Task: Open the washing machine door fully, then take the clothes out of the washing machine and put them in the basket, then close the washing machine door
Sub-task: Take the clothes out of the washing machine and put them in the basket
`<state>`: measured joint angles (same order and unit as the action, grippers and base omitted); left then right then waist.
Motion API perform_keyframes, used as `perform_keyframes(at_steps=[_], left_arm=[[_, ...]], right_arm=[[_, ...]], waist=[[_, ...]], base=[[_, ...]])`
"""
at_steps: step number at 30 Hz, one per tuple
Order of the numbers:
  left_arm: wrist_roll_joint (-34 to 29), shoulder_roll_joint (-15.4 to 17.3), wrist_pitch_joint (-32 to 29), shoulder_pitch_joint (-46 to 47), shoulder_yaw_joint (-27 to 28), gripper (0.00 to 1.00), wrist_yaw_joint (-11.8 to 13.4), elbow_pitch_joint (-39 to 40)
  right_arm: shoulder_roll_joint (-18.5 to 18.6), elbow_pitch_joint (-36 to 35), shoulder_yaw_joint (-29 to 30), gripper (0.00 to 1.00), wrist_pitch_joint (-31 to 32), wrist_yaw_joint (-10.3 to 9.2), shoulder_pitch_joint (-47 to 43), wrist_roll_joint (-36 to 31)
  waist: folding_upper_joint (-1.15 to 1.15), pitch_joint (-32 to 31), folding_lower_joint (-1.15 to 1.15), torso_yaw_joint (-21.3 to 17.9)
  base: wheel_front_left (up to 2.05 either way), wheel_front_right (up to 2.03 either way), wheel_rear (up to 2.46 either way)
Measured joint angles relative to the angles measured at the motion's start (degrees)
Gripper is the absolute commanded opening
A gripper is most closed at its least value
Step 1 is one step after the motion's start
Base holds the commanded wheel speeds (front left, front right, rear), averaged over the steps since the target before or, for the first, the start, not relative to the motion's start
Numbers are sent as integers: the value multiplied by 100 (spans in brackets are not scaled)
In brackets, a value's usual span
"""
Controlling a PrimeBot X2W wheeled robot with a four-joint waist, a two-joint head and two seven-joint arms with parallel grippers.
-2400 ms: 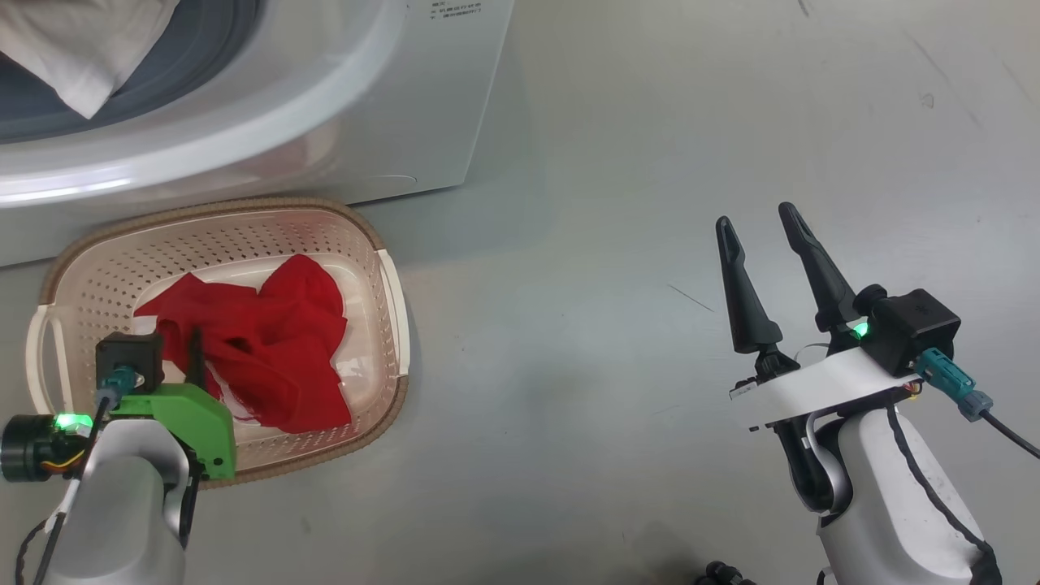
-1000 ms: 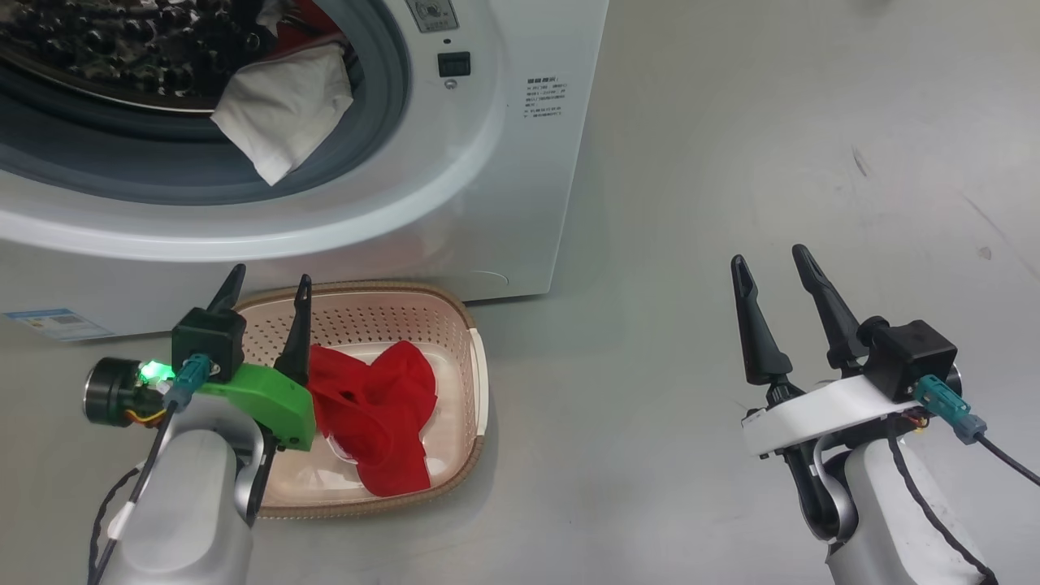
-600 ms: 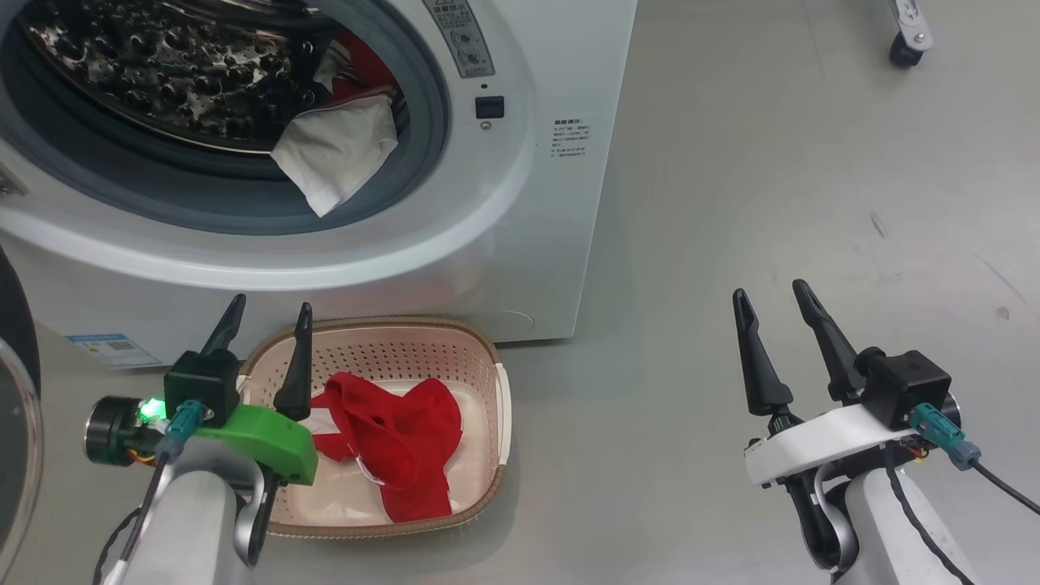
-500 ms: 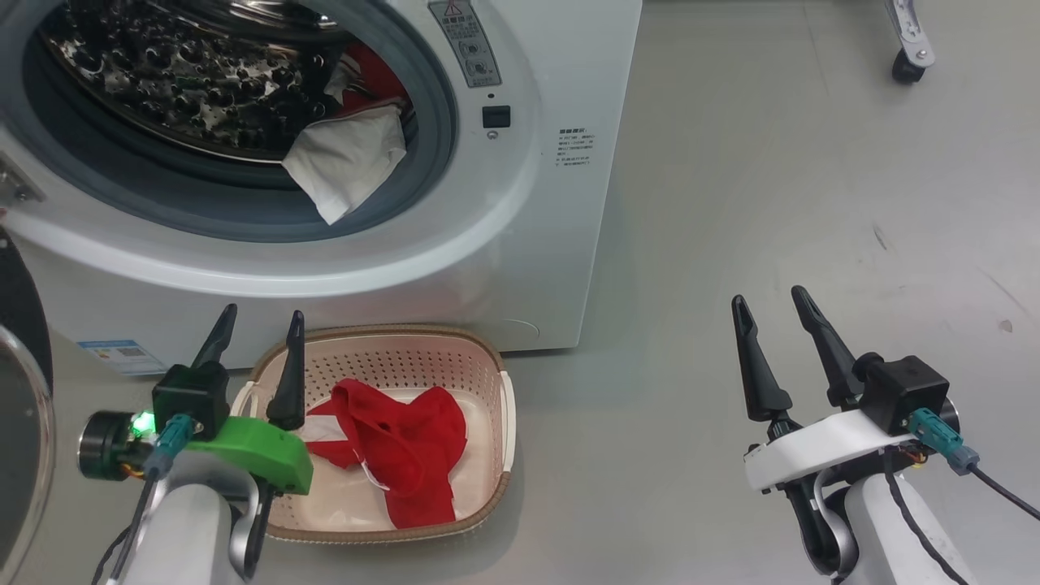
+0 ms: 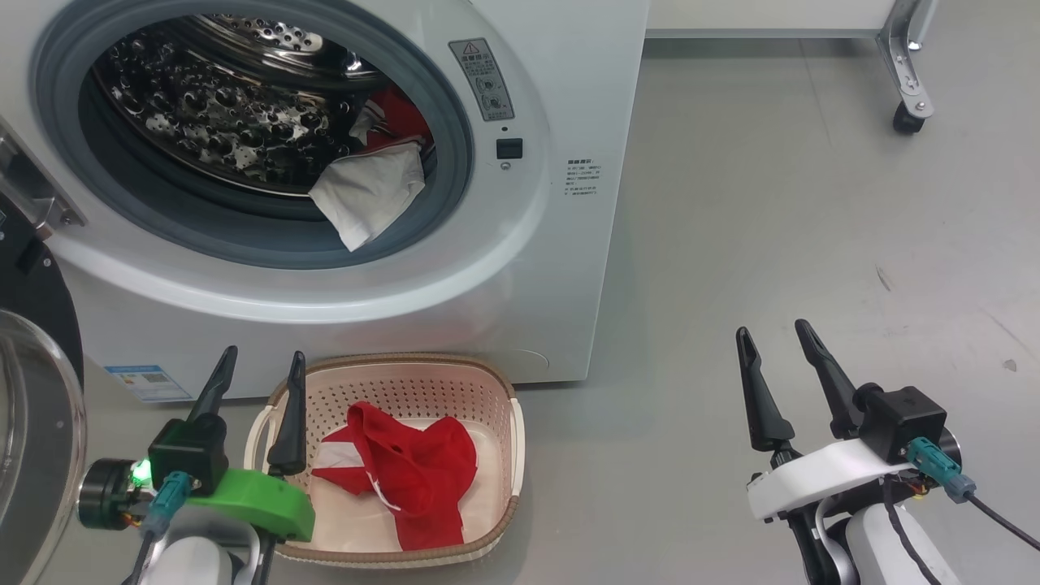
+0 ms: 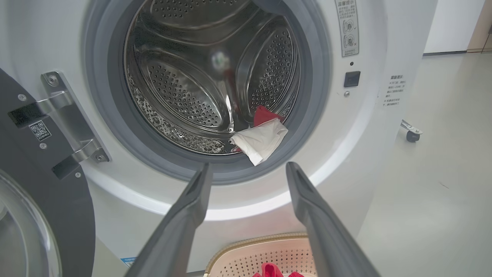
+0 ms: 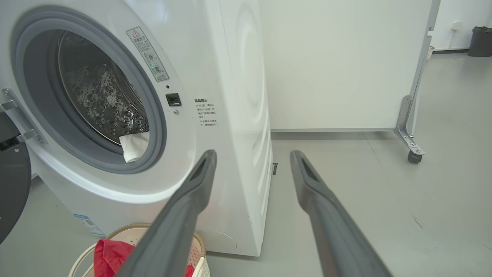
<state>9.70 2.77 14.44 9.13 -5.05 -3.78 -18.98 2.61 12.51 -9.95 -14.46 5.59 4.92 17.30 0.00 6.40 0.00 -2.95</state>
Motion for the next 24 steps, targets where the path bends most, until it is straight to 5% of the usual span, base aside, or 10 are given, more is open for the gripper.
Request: perform_keyframes(at_steps=[24], left_arm=[[75,-12,0,-515,-56,100,48,593]], right_arm=[[0,-109,-89,100,0,3,-151,1]], waist=[[0,-120,0,-82]], base=[[0,0,0]])
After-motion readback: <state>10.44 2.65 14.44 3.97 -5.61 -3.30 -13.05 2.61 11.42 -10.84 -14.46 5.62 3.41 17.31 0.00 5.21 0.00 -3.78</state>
